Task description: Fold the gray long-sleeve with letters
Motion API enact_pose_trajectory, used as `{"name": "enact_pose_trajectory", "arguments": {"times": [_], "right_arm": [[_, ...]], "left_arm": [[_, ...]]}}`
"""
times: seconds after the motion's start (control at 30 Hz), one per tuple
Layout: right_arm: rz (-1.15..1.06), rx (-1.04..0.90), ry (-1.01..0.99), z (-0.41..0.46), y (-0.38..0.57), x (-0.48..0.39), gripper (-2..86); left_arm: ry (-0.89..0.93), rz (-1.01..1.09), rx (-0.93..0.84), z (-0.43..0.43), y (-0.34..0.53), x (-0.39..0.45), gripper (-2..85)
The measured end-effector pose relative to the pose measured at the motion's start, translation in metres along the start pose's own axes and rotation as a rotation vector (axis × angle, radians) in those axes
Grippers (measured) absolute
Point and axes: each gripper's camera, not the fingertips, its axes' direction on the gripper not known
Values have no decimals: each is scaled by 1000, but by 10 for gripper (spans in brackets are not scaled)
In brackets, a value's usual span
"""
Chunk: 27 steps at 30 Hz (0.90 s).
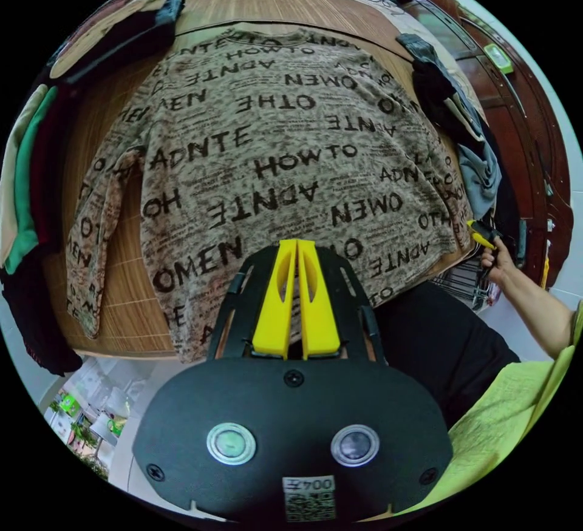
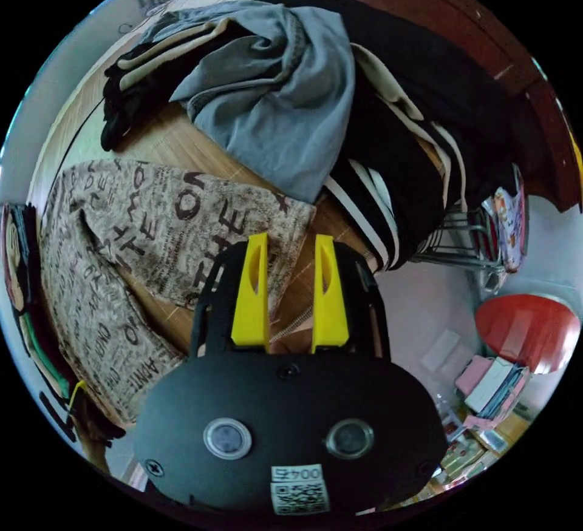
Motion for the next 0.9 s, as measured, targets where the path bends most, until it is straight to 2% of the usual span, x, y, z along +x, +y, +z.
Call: {"name": "enact_pose_trajectory", "arguments": {"times": [0.1,0.2,0.3,0.43,0.47,0.57,0.77,0.9], "right_arm": [[-97,39,101,-1,-2,-18,51],[-159,10,114,-1,-11,-14,28],[-65,-54,-131,-16,-32,29,19],[62,27,-516,-78,-66,87,16],[69,53,-622,-98,-79,98,17],[-12,87,-770,-146,-124,107,16],[-316,133,-595,-216,-208,78,16],[-373,169,-743,-252,-221,68,18]], "left_arm": [[12,2,-11,10,-13,7,4],[34,8,-20,19,-26,13,5],[45,34,-20,25,-38,18,5],[44,81,-22,33,-54,18,4],[45,91,-22,34,-57,18,4],[67,142,-22,41,-76,23,4],[111,394,-18,66,-133,79,2],[120,556,-175,118,-156,124,1]]}}
